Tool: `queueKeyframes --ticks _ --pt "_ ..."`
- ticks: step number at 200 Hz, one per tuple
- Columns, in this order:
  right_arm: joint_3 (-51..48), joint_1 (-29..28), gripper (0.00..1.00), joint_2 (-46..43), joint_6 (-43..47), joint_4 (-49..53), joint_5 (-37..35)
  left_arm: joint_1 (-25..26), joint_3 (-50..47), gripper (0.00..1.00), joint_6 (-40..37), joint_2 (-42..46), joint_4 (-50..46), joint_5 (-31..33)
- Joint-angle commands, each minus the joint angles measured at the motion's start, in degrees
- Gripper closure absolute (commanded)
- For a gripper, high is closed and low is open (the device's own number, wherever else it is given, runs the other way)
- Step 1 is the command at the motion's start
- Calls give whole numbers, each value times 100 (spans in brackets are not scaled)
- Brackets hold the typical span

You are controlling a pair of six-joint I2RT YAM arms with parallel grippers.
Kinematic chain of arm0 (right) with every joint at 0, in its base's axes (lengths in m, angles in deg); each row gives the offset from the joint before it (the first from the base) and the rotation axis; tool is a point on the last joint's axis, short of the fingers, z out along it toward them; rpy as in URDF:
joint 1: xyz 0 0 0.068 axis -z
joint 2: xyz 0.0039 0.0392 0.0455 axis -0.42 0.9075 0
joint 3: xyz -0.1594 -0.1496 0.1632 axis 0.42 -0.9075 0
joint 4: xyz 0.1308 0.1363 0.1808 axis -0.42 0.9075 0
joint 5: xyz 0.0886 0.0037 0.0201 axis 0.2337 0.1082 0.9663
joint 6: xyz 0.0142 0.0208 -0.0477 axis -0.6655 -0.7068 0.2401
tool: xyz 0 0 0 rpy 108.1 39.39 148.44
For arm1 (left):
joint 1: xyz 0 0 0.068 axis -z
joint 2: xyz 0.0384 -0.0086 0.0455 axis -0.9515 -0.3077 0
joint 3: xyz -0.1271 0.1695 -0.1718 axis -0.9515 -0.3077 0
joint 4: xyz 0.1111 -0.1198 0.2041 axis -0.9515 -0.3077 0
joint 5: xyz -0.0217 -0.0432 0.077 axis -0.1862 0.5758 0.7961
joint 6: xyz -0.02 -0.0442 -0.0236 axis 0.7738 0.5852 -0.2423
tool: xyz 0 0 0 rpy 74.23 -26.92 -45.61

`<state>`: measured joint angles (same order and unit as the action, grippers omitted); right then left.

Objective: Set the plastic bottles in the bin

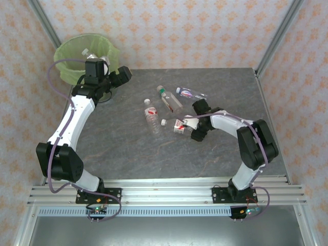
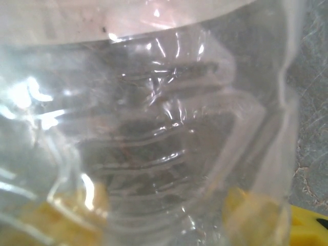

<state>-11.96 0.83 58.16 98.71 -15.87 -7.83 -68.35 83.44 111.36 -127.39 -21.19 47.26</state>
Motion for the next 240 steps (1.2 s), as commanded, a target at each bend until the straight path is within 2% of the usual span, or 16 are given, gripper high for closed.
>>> queueKeyframes --ticks 1,42,82,140,172,194,240 --pt "-127 -62 42 -518 -296 -183 333 -9 -141 0 22 -6 -9 -111" --pt "-719 -111 42 -1183 -892 -1235 722 79 -871 0 914 6 924 -652" --pt "-1548 -115 43 -1794 -1773 -2885 875 439 -1169 0 948 38 1229 -601" --pt "-2158 -168 46 -2075 -3844 -5029 596 873 -1613 0 921 240 1772 -442" --pt "-2151 -166 46 -2033 -4641 -5553 486 1013 -1750 0 780 358 1942 -484" --pt "-2115 -206 45 -2005 -5042 -5783 567 1127 -1867 0 577 453 2195 -742" --pt "-1914 -416 44 -1906 -5201 -5858 557 1556 -1869 0 -197 679 2470 -1320"
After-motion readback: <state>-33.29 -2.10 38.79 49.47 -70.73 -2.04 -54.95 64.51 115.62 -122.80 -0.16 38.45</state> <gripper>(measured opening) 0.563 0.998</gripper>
